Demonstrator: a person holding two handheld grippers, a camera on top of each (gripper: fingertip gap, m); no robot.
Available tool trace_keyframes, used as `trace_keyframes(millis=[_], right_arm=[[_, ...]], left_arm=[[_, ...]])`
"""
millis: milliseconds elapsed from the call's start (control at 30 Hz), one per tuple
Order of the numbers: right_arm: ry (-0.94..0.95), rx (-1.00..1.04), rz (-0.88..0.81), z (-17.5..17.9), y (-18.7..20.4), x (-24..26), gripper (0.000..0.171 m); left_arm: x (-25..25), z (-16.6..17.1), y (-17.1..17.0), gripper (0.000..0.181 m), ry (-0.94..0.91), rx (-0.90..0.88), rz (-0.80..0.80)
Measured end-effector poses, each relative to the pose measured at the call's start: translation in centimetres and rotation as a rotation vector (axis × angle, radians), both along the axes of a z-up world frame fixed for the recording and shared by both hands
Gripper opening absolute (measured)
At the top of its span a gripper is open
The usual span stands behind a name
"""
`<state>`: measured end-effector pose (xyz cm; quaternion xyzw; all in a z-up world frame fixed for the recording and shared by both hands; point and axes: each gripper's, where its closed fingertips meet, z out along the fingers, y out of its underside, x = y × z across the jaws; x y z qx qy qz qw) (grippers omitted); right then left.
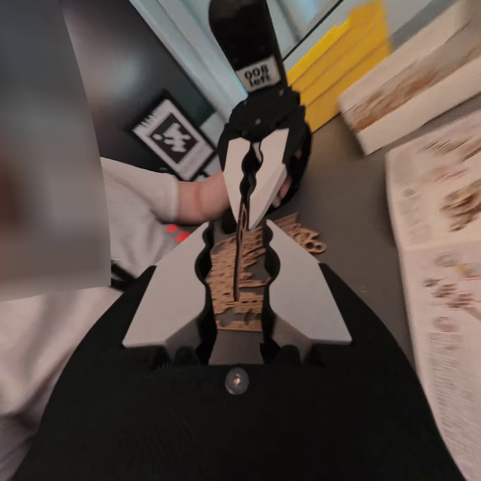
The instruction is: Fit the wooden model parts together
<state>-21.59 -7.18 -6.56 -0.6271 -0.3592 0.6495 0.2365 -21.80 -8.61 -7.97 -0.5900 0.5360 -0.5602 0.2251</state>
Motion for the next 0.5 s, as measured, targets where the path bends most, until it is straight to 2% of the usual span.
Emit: trace_keyframes(millis=[67,100,167,300,400,467,500], right_arm=[[-0.042,0.149,-0.102,0.1,1.0,0.3,0.039],[-0.055,0.161,-0.117,0.0,1.1,0.3,0.028],[-0.063,0.108,-0.087,-0.2,0.9,0.3,0.021],[-0.091,-0.015,-0.048,-1.2,0.8,-0.1,0.026],[-0.118,-0.036,-0.011,-1.6,0.2,-0.1,0.001],[-0.112,-0.078,-0.036,-1.4,0.7,0.2,0.000],[-0.090,-0.126,-0.048,-1.1,1.0,0.5,0.000]], left_arm=[[0.0,-0.2,0.6,0.000,0.011,-0.032,0.026],[0.0,-0.3,0.7,0.000,0.019,-0.045,0.032],[0.1,-0.5,0.9,0.000,0.026,-0.062,0.046],[0.2,-0.4,1.1,0.000,0.026,-0.083,0.067],[0.4,-0.3,1.1,0.000,0.014,-0.072,0.074],[0.4,0.2,1.5,0.009,-0.019,-0.005,0.089],[0.3,0.2,2.0,0.020,-0.019,0.077,0.121]])
